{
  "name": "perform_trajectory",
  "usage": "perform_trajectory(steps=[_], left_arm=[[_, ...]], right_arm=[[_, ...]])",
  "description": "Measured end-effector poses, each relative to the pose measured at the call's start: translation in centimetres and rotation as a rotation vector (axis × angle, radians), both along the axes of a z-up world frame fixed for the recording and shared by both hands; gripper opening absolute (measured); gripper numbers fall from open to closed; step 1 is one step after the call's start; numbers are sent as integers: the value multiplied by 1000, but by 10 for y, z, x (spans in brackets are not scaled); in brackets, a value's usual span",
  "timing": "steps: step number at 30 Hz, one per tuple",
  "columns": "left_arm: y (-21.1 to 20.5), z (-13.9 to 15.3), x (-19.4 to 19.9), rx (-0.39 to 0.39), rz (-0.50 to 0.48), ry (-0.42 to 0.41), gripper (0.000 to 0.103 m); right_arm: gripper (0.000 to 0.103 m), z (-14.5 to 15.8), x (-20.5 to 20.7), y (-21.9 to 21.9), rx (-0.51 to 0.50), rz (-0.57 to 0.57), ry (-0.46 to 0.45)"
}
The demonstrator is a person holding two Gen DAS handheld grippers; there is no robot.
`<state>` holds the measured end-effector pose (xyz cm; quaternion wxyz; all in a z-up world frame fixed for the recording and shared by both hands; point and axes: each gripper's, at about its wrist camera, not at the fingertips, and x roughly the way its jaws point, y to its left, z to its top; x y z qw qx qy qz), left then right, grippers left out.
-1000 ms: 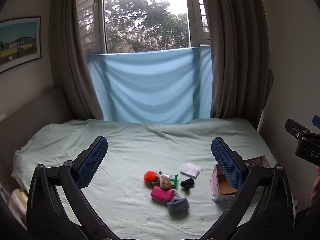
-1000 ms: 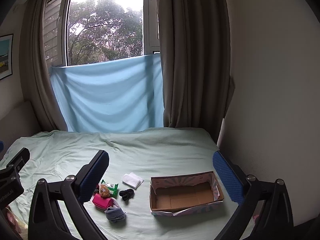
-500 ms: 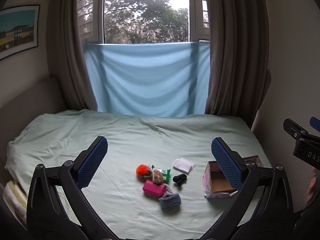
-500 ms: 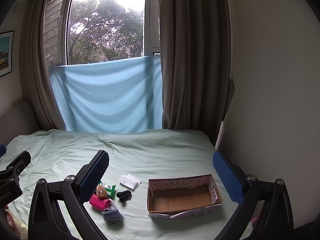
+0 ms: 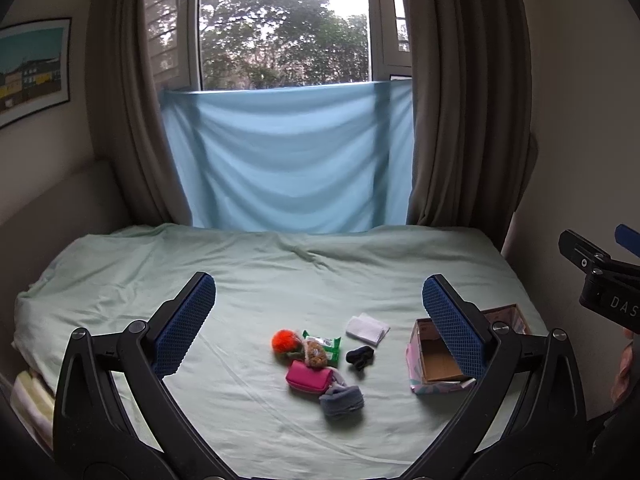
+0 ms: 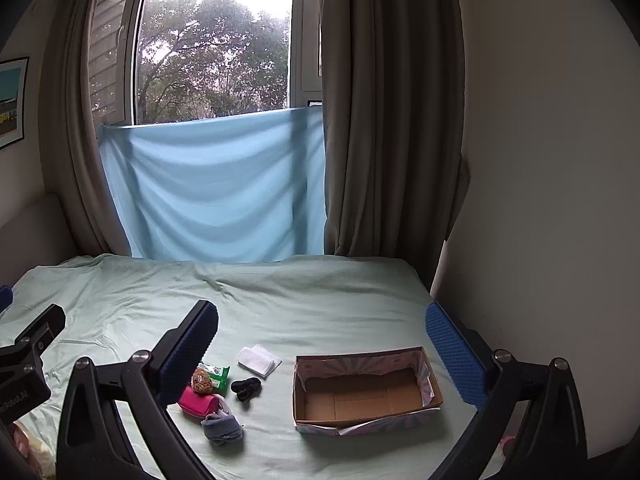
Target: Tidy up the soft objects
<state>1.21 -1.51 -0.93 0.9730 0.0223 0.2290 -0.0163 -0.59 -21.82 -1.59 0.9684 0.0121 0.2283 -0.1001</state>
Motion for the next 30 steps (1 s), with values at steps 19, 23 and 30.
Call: perform_trajectory(steps=[19,23,30], left_arm=[[4,-2,3,-25,3,5,103],[4,-2,4,-23,1,4,103],[5,-4,6,-24,-1,7,103]], right_arm=[[103,-3,-1,0,5,-10,-3],[103,-2,-1,1,3,-14,-1],[103,-3,0,2,6,-16,1]])
